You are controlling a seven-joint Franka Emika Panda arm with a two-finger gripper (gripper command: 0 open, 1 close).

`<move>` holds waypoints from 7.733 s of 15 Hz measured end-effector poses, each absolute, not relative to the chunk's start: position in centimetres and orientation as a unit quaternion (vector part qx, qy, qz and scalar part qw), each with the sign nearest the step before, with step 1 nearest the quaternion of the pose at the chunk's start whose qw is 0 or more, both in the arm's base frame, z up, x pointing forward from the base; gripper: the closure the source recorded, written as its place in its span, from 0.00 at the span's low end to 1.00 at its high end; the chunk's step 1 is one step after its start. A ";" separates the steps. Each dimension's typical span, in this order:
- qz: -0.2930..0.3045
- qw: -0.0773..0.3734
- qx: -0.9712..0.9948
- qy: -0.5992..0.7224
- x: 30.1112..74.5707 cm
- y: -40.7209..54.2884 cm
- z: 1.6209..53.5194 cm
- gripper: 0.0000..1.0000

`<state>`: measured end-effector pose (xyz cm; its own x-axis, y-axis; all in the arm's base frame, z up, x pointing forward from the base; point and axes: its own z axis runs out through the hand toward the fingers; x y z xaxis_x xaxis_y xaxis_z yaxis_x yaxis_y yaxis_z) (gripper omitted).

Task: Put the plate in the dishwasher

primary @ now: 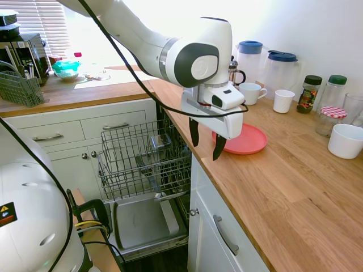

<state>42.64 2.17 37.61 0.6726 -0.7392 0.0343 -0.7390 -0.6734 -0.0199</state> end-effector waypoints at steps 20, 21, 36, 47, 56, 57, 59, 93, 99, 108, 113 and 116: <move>-0.014 0.154 -0.852 0.500 53.2 -5.9 35.4 0.00; -0.016 0.164 -0.849 0.503 53.6 -6.2 35.1 1.00; -0.018 0.208 -0.838 0.503 55.3 -7.0 32.5 1.00; -0.015 0.219 -0.835 0.505 55.6 -7.5 31.9 1.00; -0.064 0.189 -0.876 0.439 57.4 -5.5 40.8 1.00; -0.069 0.178 -0.883 0.428 57.9 -4.2 43.1 1.00; -0.080 0.155 -0.899 0.402 59.4 -0.6 47.6 1.00; -0.372 -0.376 -0.818 -0.228 30.0 58.6 16.0 1.00; -0.365 -0.400 -0.806 -0.240 30.3 63.1 11.4 0.00; -0.231 -0.395 -0.870 -0.182 33.6 66.0 19.3 0.00; -0.182 -0.397 -0.885 -0.162 36.1 65.1 21.1 0.00; -0.147 -0.392 -0.896 -0.148 36.2 65.1 24.3 0.00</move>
